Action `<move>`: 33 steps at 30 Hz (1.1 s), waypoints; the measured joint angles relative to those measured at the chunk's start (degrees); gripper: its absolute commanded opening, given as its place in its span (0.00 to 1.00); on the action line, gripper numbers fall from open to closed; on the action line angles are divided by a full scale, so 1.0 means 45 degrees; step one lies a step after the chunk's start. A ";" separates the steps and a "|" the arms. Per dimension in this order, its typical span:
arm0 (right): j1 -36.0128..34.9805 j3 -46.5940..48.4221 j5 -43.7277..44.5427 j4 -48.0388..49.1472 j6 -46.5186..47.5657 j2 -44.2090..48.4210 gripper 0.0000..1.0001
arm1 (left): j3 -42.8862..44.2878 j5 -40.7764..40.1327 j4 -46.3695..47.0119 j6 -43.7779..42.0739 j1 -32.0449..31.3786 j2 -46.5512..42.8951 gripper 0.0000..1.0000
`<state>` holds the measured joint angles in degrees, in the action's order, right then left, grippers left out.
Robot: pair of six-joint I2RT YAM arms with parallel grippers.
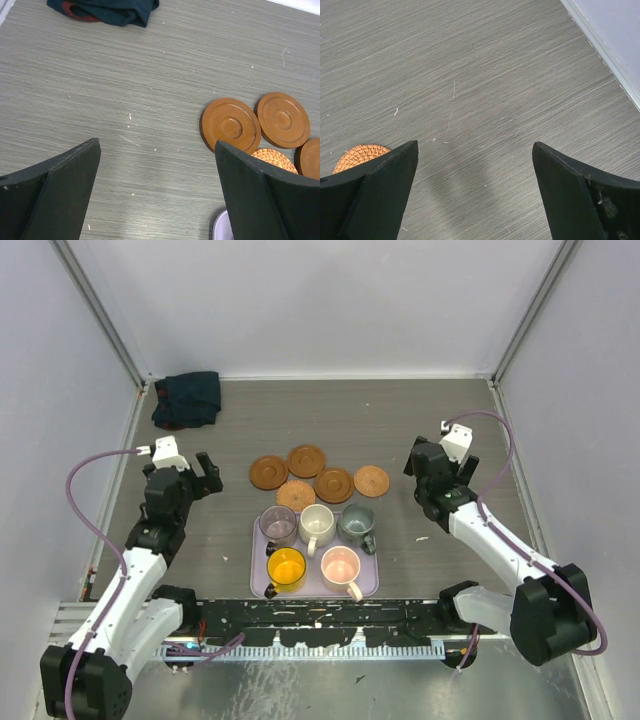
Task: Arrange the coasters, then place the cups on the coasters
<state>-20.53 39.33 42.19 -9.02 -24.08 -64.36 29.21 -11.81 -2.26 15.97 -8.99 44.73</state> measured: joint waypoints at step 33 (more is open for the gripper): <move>-0.0010 0.1360 -0.2934 0.1559 0.2157 -0.1350 0.42 | 0.1355 0.0724 -0.0529 0.0976 0.0000 0.2147 0.98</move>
<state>-20.58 45.45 28.99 -2.00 -14.37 -70.43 35.31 -8.56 -4.64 20.36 -8.99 54.39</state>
